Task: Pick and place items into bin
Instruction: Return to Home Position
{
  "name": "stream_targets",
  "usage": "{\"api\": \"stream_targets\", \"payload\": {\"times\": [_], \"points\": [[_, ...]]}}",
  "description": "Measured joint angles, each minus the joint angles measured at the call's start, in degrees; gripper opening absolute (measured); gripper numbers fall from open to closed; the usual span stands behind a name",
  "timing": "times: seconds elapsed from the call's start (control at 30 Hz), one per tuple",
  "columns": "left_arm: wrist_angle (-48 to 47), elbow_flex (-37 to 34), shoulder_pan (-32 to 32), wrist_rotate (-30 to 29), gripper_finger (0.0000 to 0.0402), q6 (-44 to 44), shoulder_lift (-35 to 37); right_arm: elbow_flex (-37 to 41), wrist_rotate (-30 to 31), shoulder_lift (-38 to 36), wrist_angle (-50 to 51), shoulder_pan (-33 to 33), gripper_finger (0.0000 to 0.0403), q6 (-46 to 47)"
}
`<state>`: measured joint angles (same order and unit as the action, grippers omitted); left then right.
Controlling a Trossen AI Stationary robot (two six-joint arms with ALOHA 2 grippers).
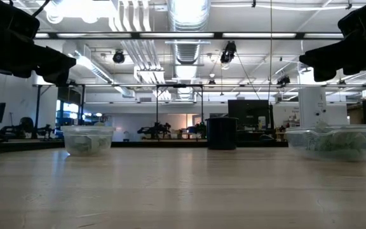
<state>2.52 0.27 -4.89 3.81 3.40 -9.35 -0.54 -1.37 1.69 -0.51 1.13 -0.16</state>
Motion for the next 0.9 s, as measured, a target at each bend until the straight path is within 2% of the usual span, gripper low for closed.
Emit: {"api": "stream_targets", "payload": {"times": [0.37, 0.9], "points": [[0.0, 0.0, 0.0, 0.0, 0.0154, 0.0, 0.0, 0.0, 0.0, 0.0, 0.0, 0.0, 0.0091, 0.2], [0.0, 0.0, 0.0, 0.0, 0.0154, 0.0, 0.0, 0.0, 0.0, 0.0, 0.0, 0.0, 0.0075, 0.1]]}}
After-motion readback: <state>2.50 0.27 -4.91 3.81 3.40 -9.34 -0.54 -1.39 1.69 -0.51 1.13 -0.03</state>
